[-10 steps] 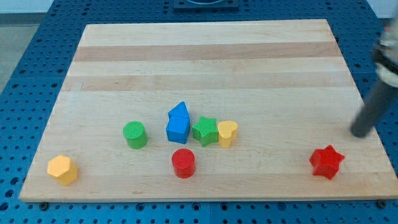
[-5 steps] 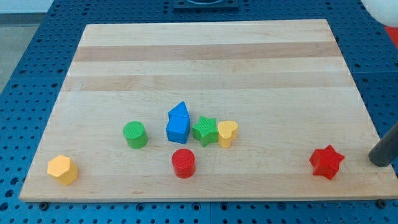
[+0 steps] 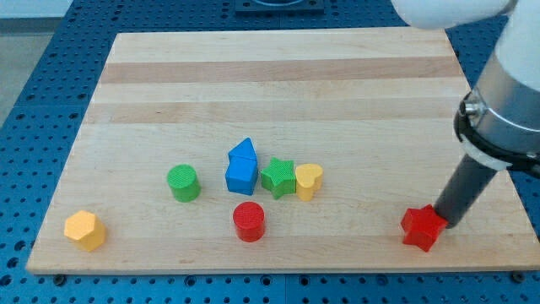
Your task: Move the red star towards the red circle
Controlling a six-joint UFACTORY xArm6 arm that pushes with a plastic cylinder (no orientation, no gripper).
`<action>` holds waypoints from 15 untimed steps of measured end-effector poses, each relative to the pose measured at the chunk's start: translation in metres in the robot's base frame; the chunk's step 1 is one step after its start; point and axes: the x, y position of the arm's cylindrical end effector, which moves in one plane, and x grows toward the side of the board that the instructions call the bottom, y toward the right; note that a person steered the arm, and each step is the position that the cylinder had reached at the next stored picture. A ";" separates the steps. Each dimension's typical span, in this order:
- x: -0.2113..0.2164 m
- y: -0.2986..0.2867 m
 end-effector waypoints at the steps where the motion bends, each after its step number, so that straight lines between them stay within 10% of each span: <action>1: 0.002 0.048; 15: 0.023 -0.045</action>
